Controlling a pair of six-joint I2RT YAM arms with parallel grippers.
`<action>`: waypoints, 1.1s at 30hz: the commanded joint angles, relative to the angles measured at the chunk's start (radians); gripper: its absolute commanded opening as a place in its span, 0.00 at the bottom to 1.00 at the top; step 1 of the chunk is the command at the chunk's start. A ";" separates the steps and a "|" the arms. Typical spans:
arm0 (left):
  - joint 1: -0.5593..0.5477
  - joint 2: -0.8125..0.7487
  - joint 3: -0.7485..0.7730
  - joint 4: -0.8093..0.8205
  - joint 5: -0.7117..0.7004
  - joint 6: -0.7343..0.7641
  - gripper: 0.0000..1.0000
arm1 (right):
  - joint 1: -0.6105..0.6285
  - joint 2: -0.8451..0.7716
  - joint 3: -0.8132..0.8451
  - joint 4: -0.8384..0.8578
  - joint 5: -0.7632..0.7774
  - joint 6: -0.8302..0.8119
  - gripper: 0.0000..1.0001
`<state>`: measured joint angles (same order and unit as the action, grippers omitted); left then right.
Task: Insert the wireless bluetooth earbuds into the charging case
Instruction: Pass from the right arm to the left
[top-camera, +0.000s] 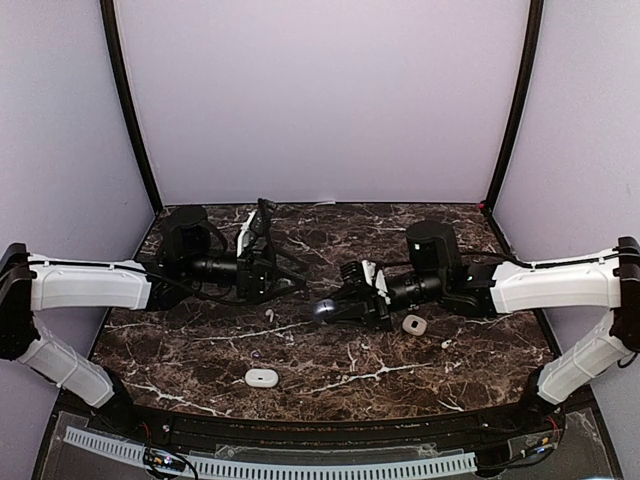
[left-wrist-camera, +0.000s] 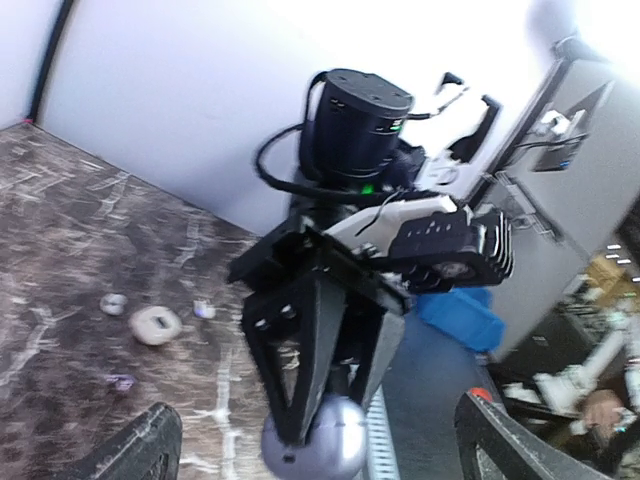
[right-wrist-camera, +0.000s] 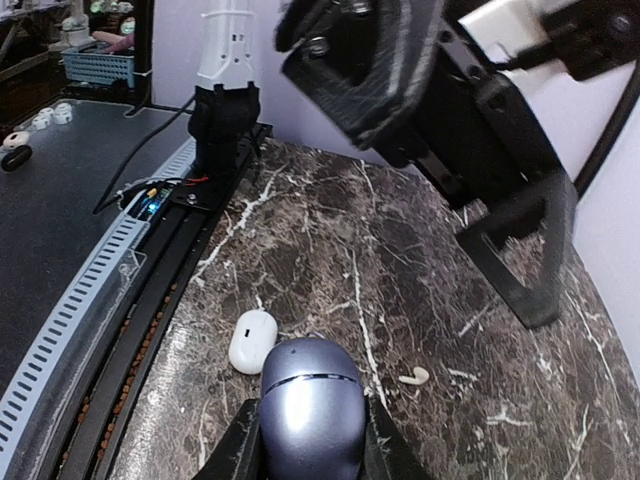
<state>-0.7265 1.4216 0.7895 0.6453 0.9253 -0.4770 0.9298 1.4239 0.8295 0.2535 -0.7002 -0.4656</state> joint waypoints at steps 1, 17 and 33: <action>-0.007 -0.095 -0.133 -0.021 -0.287 0.232 0.95 | -0.016 -0.038 -0.017 0.014 0.137 0.100 0.22; -0.022 -0.036 -0.445 0.494 -0.332 0.431 0.99 | -0.027 0.033 0.093 -0.211 0.252 0.145 0.24; -0.057 0.216 -0.384 0.543 -0.174 0.522 0.70 | 0.047 0.269 0.354 -0.506 0.245 0.030 0.24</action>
<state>-0.7784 1.6081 0.4053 1.0943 0.7223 0.0319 0.9588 1.6650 1.1210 -0.2226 -0.4652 -0.4141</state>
